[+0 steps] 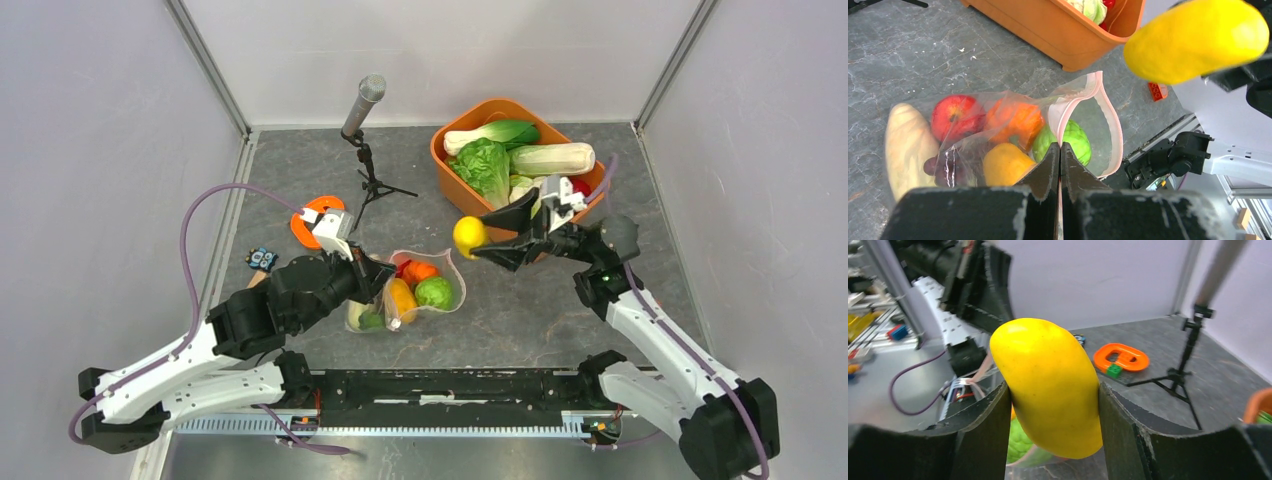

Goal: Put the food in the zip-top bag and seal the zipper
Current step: Place the fake fruit in the zipper food storage bag.

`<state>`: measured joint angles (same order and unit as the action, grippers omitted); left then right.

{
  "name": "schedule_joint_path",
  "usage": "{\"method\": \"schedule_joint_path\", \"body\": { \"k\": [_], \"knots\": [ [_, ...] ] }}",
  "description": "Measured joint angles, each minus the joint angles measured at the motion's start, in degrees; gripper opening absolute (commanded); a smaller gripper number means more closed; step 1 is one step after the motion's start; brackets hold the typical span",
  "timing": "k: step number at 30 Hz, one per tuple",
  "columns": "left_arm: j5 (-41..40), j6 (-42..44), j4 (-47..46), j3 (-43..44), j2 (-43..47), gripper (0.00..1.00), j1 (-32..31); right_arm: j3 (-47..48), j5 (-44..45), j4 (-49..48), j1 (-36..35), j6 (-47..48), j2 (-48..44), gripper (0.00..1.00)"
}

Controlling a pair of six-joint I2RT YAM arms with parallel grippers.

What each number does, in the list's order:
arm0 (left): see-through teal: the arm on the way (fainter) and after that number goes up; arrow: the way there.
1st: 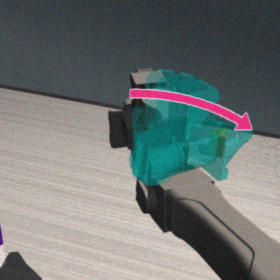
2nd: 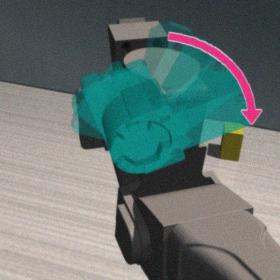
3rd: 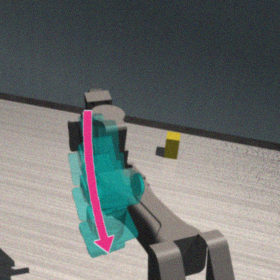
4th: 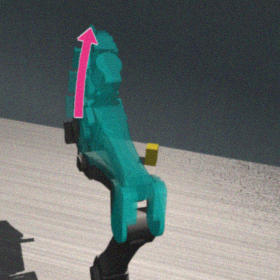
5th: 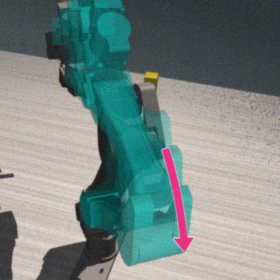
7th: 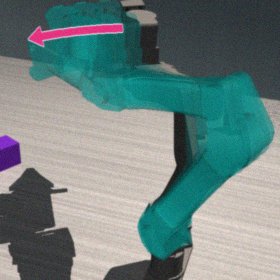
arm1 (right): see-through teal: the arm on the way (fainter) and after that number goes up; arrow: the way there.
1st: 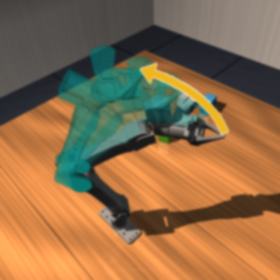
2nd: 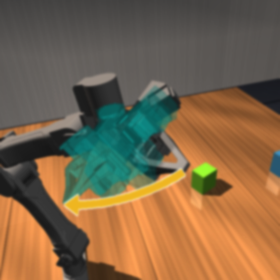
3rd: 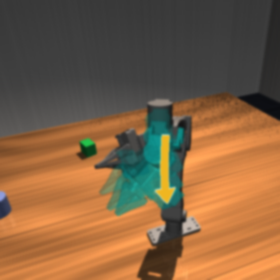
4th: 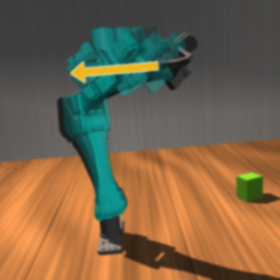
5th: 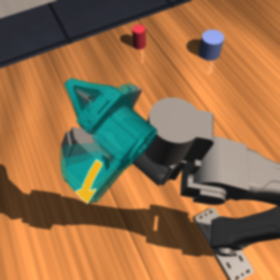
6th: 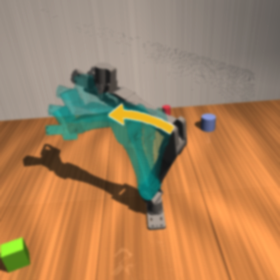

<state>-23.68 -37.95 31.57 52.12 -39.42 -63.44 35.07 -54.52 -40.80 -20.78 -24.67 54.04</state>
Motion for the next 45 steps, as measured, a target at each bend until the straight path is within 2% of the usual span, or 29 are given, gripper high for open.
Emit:
{"method": "schedule_joint_path", "body": {
  "k": [5, 17, 23, 30, 32, 40, 43, 45],
  "knots": [
    [0.3, 0.0, -0.1, 0.0, 0.2, 0.02, 0.0, 2.8, -2.3, 6.7, -7.5, 7.2, 0.6, 0.41],
    [0.3, 0.0, -0.2, 0.0, -0.7, 0.02, 0.0, 5.1, -2.4, 14.4, -19.8, 17.2, 7.1, 0.42],
    [0.1, 0.1, -0.2, 0.0, -0.9, 0.02, 0.0, 12.0, 7.5, 25.3, -25.4, 28.2, 12.5, 0.42],
    [-1.0, 0.0, 0.2, 0.0, 0.7, 0.02, 0.1, 12.5, 16.2, 31.9, -26.8, 37.4, 14.0, 0.48],
    [-1.1, 0.0, 0.2, 0.0, 1.3, 0.02, 0.1, 12.5, 18.0, 32.9, -27.0, 38.6, 14.2, 0.58],
    [-1.2, 0.0, 0.2, 0.0, 0.9, 0.02, 0.1, 13.3, 28.3, 33.5, -32.0, 39.5, 14.5, 0.64],
    [-1.2, 0.0, 0.0, 0.0, 0.5, 0.02, 0.1, 15.6, 33.7, 35.1, -35.6, 40.2, 15.6, 0.73],
    [-1.2, 0.0, 0.0, 0.0, 0.5, 0.02, 0.1, 16.3, 37.5, 35.8, -37.9, 40.9, 16.1, 0.75]
  ]
}}
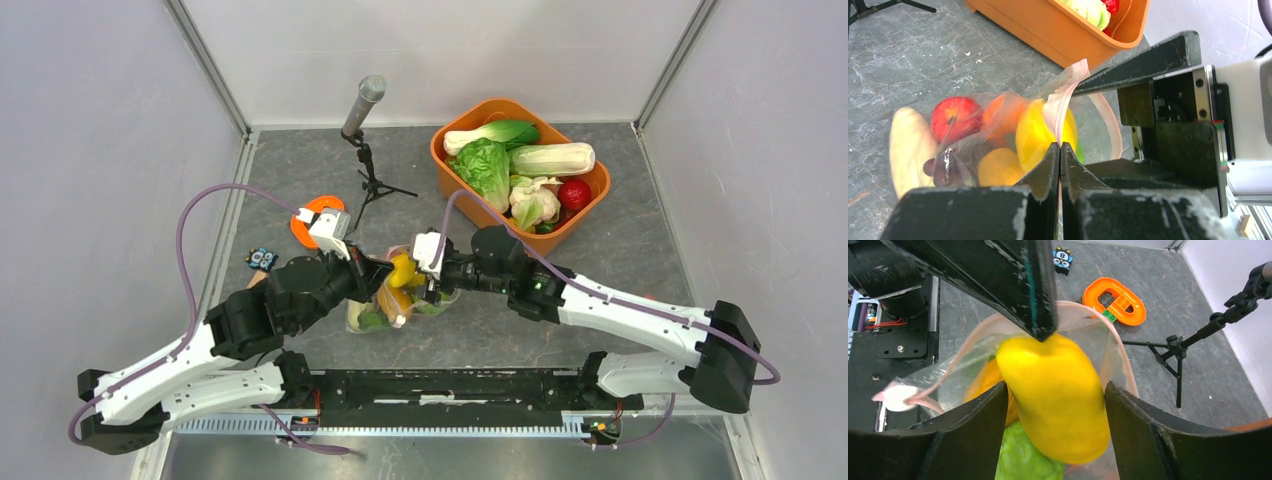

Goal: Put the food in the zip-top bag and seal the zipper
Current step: Place the fake fruit in the zipper food storage bag, then adjust the zipper food storage bag at the center of the board.

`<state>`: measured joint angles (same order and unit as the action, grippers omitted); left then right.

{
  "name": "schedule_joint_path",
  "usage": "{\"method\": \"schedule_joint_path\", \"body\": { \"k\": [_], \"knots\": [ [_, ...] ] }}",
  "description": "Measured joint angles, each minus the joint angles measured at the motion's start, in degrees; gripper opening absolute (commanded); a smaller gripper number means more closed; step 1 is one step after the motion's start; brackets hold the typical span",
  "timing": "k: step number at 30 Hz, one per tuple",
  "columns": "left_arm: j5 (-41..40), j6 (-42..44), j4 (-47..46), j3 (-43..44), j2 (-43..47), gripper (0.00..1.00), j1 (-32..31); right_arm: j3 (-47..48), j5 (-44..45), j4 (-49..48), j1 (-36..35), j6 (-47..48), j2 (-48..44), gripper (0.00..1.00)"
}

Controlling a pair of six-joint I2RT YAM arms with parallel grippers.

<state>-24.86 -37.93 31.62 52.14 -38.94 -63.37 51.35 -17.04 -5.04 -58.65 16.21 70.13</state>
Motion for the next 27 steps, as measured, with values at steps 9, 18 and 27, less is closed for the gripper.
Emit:
{"method": "schedule_joint_path", "body": {
  "k": [9, 18, 27],
  "knots": [
    [0.0, 0.0, 0.0, 0.0, 1.2, 0.02, 0.0, -0.7, 7.1, -0.5, -3.2, 1.7, -3.7, 0.87],
    [-0.1, 0.0, 0.0, 0.0, 1.7, 0.02, 0.0, -8.2, 18.3, -6.1, -3.2, -4.6, -17.2, 0.7],
    [-0.1, 0.0, 0.1, 0.0, 1.9, 0.02, 0.0, -10.4, 29.4, -0.8, -3.1, -21.7, -17.6, 0.66]
  ]
}}
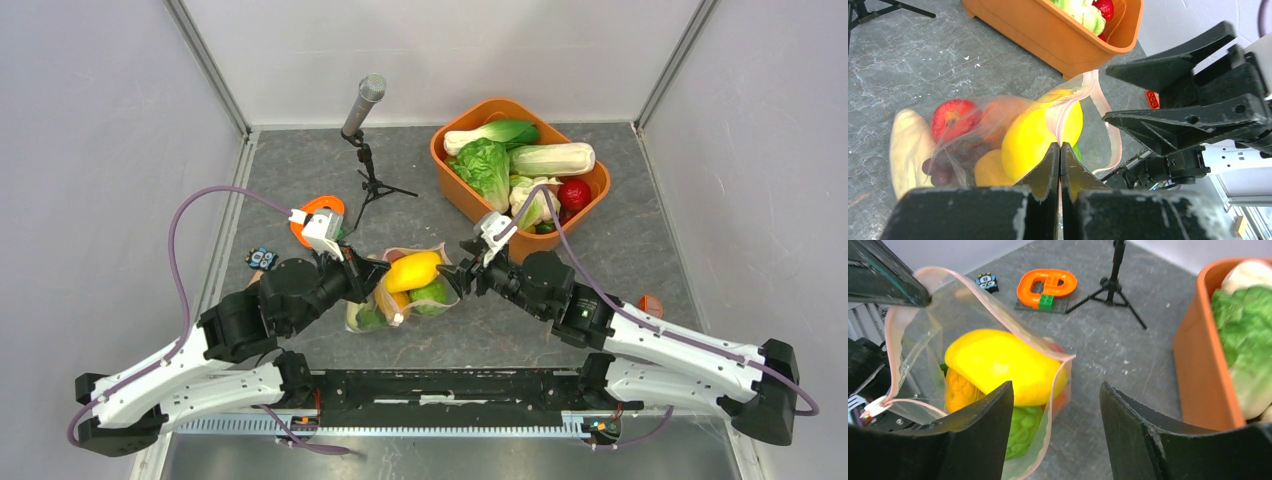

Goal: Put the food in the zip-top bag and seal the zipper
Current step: Adjust the zipper food storage bag at the center of the board.

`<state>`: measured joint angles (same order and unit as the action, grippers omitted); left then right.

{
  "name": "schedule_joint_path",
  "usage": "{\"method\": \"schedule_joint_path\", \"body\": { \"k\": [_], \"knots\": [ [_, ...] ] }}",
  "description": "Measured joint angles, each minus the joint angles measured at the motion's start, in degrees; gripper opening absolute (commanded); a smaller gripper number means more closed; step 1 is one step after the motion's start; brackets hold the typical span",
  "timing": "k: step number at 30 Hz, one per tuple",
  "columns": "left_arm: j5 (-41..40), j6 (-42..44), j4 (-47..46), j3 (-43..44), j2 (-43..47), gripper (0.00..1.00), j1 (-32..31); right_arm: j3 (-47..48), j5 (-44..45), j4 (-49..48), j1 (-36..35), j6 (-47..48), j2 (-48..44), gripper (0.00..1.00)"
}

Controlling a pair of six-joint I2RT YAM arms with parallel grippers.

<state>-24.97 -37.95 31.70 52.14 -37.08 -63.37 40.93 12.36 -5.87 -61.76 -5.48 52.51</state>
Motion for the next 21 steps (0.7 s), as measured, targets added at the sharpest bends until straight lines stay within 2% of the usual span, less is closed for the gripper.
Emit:
{"method": "schedule_joint_path", "body": {
  "k": [6, 8, 11, 17, 19, 21],
  "knots": [
    [0.0, 0.0, 0.2, 0.0, 0.5, 0.02, 0.0, -3.3, -0.1, 2.1, 0.0, -6.3, -0.7, 0.54],
    [-0.1, 0.0, 0.3, 0.0, 0.5, 0.02, 0.0, -3.4, 0.2, 3.3, 0.0, -7.2, -0.6, 0.44],
    [-0.1, 0.0, 0.4, 0.0, 0.4, 0.02, 0.0, -3.4, 1.3, 4.1, 0.0, -7.7, -0.1, 0.39],
    [-0.1, 0.0, 0.4, 0.0, 0.2, 0.03, 0.0, -3.4, 2.4, 4.2, 0.0, -7.6, 1.5, 0.14],
    [-0.1, 0.0, 0.4, 0.0, 0.2, 0.09, 0.0, -3.4, 2.5, 4.0, 0.0, -7.5, 2.1, 0.07],
    [0.1, 0.0, 0.4, 0.0, 0.2, 0.25, 0.0, -3.4, 2.5, 3.1, 0.0, -7.0, 2.3, 0.03]
  ]
}}
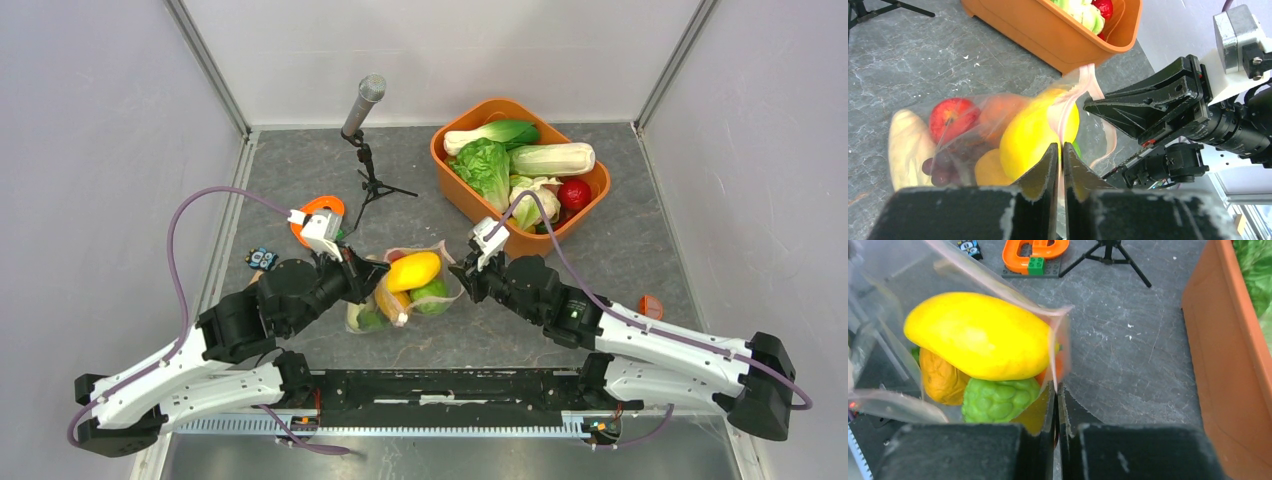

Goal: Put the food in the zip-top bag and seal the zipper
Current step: Adjust the zipper food storage bag at the center of the board.

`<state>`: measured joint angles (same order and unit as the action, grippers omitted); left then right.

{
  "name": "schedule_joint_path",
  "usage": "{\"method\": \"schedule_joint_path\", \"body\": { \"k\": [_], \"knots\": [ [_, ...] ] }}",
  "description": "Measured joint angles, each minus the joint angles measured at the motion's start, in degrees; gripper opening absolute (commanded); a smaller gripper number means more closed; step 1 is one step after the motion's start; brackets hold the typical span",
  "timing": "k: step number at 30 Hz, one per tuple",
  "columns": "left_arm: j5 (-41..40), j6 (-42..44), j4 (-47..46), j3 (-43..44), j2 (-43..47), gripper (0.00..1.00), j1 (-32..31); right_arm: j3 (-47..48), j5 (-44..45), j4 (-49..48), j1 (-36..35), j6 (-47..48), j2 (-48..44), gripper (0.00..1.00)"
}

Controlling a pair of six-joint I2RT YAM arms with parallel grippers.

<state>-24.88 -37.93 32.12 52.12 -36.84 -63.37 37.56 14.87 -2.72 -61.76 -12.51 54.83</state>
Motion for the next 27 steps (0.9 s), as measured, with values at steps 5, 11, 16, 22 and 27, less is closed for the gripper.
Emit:
{"method": "schedule_joint_path", "body": {
  "k": [5, 11, 16, 22, 27],
  "knots": [
    [1.7, 1.4, 0.5, 0.7, 0.2, 0.82, 0.0, 0.4, 0.8, -1.4, 0.1, 3.7, -0.3, 0.0],
    [3.1, 4.3, 2.3, 5.8, 1.6, 0.98, 0.0, 4.9, -3.6, 0.0, 1.7, 10.7, -0.7, 0.0],
    [4.1, 7.5, 3.7, 9.9, 3.6, 1.0, 0.0, 7.1, -12.9, 1.6, 3.8, 17.4, -3.8, 0.0],
    [7.4, 11.9, 4.2, 12.1, 2.1, 1.0, 0.0, 15.8, -29.6, 9.0, 6.0, 25.3, -4.3, 0.0],
    [13.5, 15.7, 4.2, 12.8, -1.9, 0.97, 0.0, 23.3, -42.5, 17.2, 6.1, 34.2, -4.0, 0.0]
  ]
}}
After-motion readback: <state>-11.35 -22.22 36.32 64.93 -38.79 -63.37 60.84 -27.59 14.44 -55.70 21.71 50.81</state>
